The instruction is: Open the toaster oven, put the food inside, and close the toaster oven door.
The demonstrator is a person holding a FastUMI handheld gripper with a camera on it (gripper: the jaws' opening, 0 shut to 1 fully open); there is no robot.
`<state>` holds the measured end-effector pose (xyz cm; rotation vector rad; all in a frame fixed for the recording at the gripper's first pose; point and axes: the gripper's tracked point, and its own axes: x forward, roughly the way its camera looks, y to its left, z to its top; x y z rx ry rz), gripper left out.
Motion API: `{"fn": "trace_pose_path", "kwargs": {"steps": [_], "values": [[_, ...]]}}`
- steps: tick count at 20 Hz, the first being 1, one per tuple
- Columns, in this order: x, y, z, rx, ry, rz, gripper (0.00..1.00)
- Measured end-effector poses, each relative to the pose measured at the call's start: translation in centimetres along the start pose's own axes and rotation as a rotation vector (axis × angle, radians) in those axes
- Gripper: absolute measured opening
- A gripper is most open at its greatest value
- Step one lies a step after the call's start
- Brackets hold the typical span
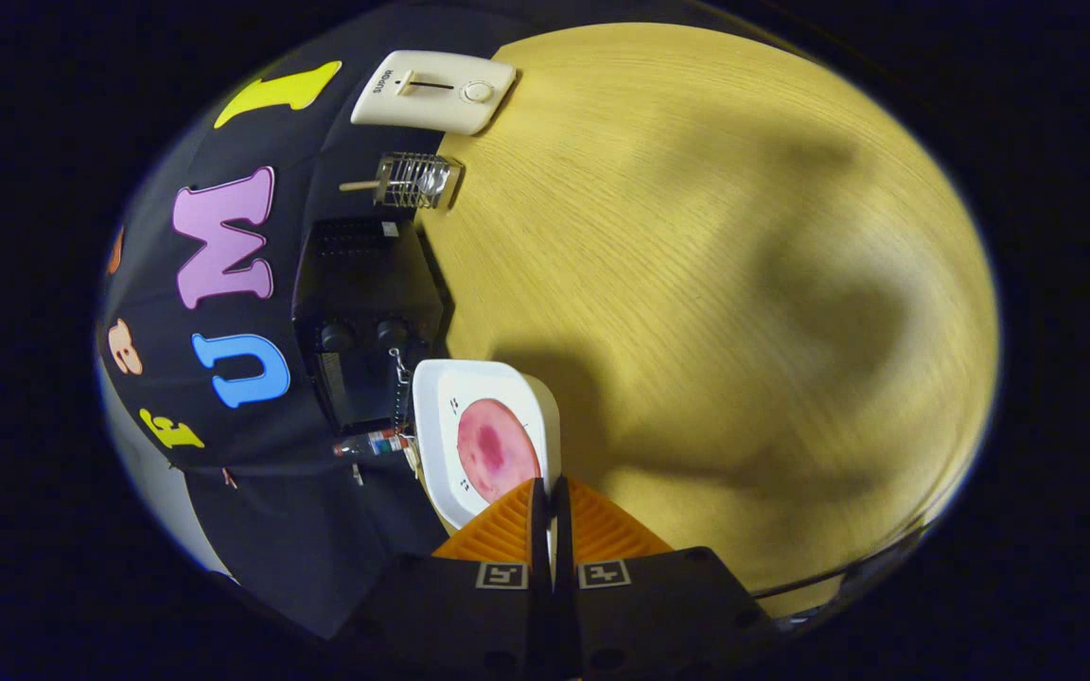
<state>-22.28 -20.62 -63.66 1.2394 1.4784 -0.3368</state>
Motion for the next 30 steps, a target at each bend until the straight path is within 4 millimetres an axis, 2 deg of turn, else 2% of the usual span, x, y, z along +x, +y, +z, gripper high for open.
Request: {"fn": "trace_pose_path", "kwargs": {"steps": [3,5,9,14,16,20,23,29,30], "values": [[1.0,4.2,-2.2,0.031,-0.063,0.019,0.05],[2.8,7.2,-3.7,0.063,-0.098,0.029,0.05],[8.1,12.0,-5.7,0.114,-0.160,0.000,0.05],[15.1,16.8,-6.5,0.220,-0.253,-0.036,0.05],[17.3,18.7,-6.5,0.272,-0.286,-0.029,0.05],[20.9,21.7,-4.7,0.388,-0.377,-0.011,0.05],[23.3,23.3,-3.5,0.475,-0.440,0.002,0.05],[27.5,25.9,-3.0,0.543,-0.460,0.036,0.05],[28.0,26.5,-3.0,0.544,-0.458,0.049,0.10]]}}
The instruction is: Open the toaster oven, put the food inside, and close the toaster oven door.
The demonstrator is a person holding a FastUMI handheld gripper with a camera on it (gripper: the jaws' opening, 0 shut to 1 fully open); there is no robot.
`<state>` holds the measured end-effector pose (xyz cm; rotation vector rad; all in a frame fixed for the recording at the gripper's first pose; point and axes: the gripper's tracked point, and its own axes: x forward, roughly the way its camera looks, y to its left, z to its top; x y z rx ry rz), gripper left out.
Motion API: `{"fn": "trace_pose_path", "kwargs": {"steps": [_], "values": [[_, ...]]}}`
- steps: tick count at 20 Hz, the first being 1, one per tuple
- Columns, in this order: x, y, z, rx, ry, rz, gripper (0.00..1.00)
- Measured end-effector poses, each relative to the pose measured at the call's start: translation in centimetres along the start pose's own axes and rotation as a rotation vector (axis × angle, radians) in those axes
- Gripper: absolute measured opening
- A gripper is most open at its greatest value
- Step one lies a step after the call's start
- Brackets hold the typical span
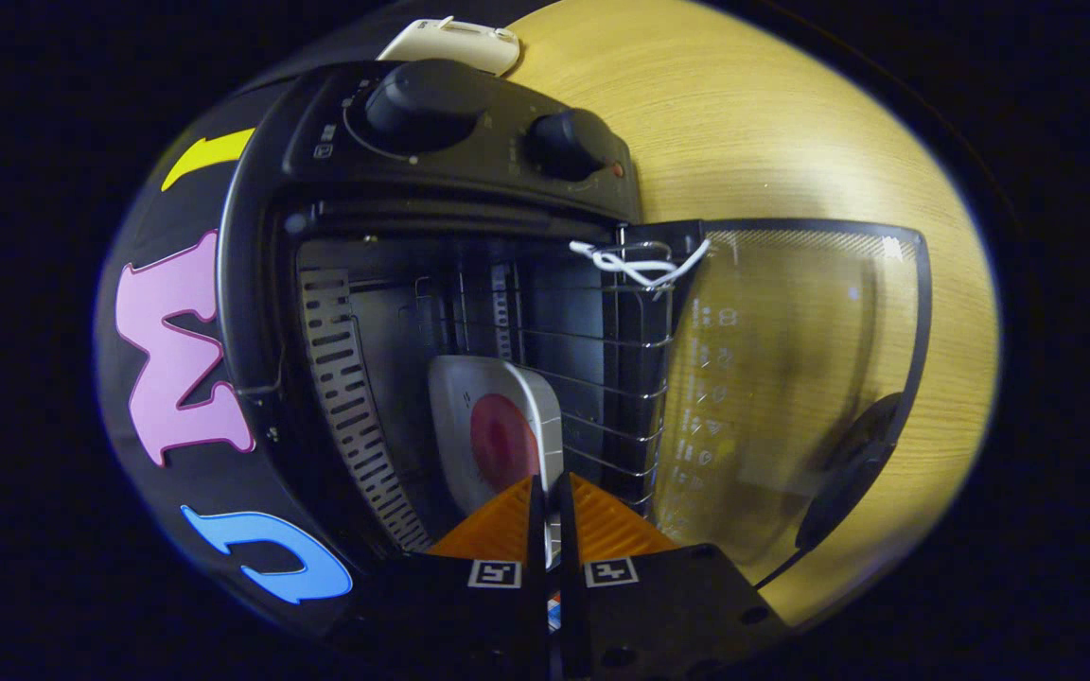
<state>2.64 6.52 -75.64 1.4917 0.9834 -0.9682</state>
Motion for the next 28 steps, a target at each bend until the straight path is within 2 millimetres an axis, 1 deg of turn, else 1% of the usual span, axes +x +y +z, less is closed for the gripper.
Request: {"fn": "trace_pose_path", "kwargs": {"steps": [1,2,3,4,6,7,8,9,10,13,16,18,20,21,22,25,28], "values": [[-0.2,0.0,0.0,-0.003,0.001,-0.005,0.12],[-0.3,-0.1,0.0,-0.006,-0.006,-0.015,0.12],[-0.5,-0.2,0.1,-0.011,-0.010,-0.019,0.15],[-0.9,-0.4,0.1,-0.025,-0.013,-0.021,0.25],[-1.7,-1.2,0.8,-0.066,-0.022,-0.025,0.51],[-2.5,-1.6,0.8,-0.083,-0.009,-0.027,0.64],[-3.1,-2.2,1.0,-0.098,0.006,-0.029,0.82],[-3.6,-2.6,0.9,-0.114,0.017,-0.032,0.89],[-4.5,-3.1,1.0,-0.134,0.026,-0.036,0.97],[-7.3,-3.4,0.8,-0.189,0.056,-0.024,0.99],[-10.4,-2.4,-0.2,-0.278,0.089,0.040,0.98],[-12.6,-2.1,-1.2,-0.413,0.114,0.082,0.98],[-14.9,-2.6,-2.1,-0.591,0.131,0.116,0.98],[-15.7,-3.5,-2.5,-0.710,0.138,0.113,0.98],[-16.5,-4.5,-2.4,-0.819,0.132,0.105,0.98],[-17.7,-7.5,-1.8,-1.091,0.102,0.050,0.98],[-17.6,-10.4,-0.2,-1.330,0.038,-0.028,0.99]]}}
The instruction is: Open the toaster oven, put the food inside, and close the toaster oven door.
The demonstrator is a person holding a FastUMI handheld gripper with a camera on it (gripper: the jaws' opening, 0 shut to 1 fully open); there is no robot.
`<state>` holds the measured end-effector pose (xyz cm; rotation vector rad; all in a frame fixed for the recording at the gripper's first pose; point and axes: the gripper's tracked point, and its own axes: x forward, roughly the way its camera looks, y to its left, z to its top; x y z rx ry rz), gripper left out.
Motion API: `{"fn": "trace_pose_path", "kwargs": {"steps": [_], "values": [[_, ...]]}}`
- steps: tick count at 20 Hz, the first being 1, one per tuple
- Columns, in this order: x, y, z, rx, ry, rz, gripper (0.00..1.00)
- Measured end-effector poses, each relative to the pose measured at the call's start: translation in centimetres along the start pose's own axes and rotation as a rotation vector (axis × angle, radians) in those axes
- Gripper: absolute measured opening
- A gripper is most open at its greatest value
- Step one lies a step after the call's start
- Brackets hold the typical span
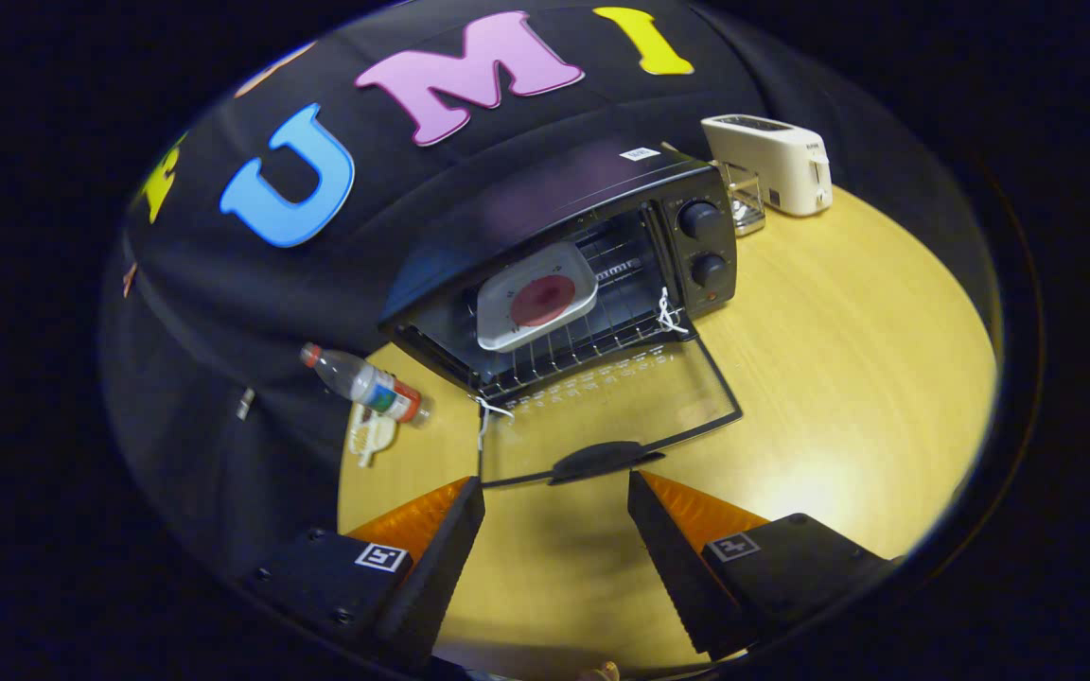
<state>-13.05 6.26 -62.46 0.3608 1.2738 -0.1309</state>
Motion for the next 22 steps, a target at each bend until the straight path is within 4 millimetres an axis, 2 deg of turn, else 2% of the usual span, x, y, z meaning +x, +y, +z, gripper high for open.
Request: {"fn": "trace_pose_path", "kwargs": {"steps": [3,5,7,13,17,22], "values": [[2.0,-1.8,-2.9,-0.249,0.052,-0.071,0.99],[3.5,-2.4,-4.8,-0.284,0.097,-0.100,0.99],[5.3,-2.9,-5.5,-0.270,0.114,-0.124,0.99],[9.8,-4.5,-6.4,-0.275,0.153,-0.190,0.99],[11.7,-5.2,-5.5,-0.253,0.126,-0.222,0.99],[11.3,-5.0,-5.2,-0.287,0.129,-0.221,0.99]]}}
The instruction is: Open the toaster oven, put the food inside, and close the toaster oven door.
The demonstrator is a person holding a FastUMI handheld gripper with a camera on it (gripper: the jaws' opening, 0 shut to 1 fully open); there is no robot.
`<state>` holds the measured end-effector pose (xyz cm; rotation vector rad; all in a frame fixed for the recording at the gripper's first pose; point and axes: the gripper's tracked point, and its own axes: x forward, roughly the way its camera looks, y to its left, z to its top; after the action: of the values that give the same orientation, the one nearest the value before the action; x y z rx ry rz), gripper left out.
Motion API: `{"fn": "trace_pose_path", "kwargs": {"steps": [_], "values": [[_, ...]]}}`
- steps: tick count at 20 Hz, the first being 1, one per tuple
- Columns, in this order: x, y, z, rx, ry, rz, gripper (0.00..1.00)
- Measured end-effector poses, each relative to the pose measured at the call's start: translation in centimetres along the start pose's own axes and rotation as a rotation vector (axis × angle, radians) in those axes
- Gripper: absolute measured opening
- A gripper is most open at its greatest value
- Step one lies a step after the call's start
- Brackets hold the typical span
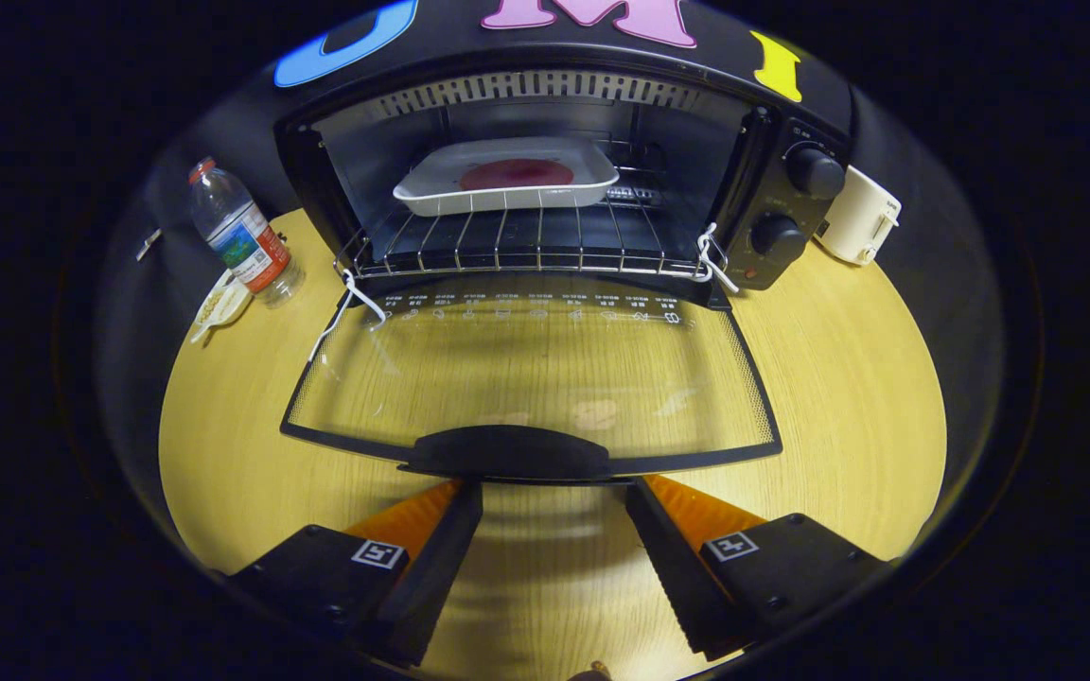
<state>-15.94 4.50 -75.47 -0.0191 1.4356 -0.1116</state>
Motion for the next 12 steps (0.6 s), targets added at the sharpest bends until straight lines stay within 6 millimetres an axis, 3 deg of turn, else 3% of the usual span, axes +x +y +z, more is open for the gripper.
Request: {"fn": "trace_pose_path", "kwargs": {"steps": [8,12], "values": [[-4.5,0.2,2.5,0.016,-0.107,0.030,0.99],[-7.7,0.1,5.8,0.016,-0.234,0.038,0.99]]}}
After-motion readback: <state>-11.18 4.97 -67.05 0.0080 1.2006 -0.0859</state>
